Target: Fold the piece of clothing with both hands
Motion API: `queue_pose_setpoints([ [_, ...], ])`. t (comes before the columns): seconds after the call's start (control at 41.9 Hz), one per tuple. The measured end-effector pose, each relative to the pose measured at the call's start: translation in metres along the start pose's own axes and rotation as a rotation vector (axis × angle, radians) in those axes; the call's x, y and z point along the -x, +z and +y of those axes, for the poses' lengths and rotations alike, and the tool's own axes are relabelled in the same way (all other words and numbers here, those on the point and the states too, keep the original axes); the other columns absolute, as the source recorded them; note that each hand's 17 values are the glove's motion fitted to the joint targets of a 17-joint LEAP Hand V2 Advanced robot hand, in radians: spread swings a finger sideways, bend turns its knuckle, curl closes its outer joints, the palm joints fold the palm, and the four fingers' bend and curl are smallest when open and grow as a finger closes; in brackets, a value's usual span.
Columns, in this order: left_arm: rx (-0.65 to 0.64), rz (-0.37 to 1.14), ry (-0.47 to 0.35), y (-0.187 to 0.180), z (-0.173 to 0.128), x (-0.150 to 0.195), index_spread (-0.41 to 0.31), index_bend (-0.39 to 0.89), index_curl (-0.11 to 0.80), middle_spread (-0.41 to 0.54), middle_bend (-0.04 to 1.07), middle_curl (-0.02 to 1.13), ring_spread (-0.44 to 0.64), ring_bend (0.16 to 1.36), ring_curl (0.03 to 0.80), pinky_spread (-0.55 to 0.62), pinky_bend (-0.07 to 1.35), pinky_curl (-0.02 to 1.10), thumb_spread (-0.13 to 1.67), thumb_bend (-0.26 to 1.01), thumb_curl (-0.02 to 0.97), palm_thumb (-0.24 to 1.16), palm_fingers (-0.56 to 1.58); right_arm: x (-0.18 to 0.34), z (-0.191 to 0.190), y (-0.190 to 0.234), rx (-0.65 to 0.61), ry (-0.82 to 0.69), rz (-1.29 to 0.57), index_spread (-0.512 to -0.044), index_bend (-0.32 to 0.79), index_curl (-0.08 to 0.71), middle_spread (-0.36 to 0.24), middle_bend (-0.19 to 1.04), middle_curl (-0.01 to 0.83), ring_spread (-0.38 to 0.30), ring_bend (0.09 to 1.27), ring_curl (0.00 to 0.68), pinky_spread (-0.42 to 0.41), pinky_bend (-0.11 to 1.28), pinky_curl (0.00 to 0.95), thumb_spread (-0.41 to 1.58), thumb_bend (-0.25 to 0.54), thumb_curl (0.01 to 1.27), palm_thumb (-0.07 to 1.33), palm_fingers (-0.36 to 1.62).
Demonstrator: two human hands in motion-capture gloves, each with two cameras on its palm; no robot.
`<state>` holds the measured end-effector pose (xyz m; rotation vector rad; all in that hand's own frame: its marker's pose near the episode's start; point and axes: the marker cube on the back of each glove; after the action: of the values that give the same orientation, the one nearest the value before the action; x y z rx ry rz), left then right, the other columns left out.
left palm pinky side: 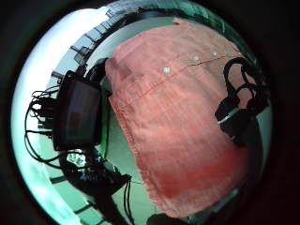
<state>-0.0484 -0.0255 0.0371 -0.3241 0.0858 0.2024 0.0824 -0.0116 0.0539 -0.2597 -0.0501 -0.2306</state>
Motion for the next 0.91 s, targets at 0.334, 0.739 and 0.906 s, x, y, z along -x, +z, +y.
queue_pose_setpoints([
  [0.334,0.015,-0.104,-0.206,-0.077,-0.088,0.016,-0.286,0.14,0.377,-0.345,0.45,0.5,-0.37,0.78,0.451,-0.32,0.46,0.39,1.3,0.05,0.367,0.83,1.3,-0.022,-0.136,-0.079,0.081,0.135,0.056,-0.319,0.12,0.35,-0.243,0.53,0.482,-0.229,0.86,0.484,-0.329,0.56,0.397,1.29,0.139,0.29,0.94,1.39],
  [0.739,-0.099,-0.131,-0.374,-0.034,-0.142,0.045,-0.294,0.2,0.437,-0.339,0.53,0.53,-0.34,0.78,0.471,-0.18,0.22,0.37,1.34,0.01,0.339,0.85,1.22,-0.017,-0.2,-0.058,0.021,0.293,0.385,-0.343,0.19,0.386,-0.24,0.56,0.494,-0.215,0.87,0.501,-0.329,0.54,0.401,1.2,0.028,0.26,0.89,1.36],
  [0.906,-0.229,-0.134,-0.366,-0.033,-0.136,0.057,-0.242,0.04,0.396,-0.314,0.49,0.52,-0.32,0.76,0.467,-0.11,0.21,0.39,1.35,0.0,0.328,0.85,0.97,-0.028,-0.182,-0.094,-0.135,0.292,0.272,-0.343,0.14,0.385,-0.25,0.54,0.483,-0.236,0.76,0.466,-0.275,0.53,0.392,1.05,-0.04,0.26,0.82,1.19],
])
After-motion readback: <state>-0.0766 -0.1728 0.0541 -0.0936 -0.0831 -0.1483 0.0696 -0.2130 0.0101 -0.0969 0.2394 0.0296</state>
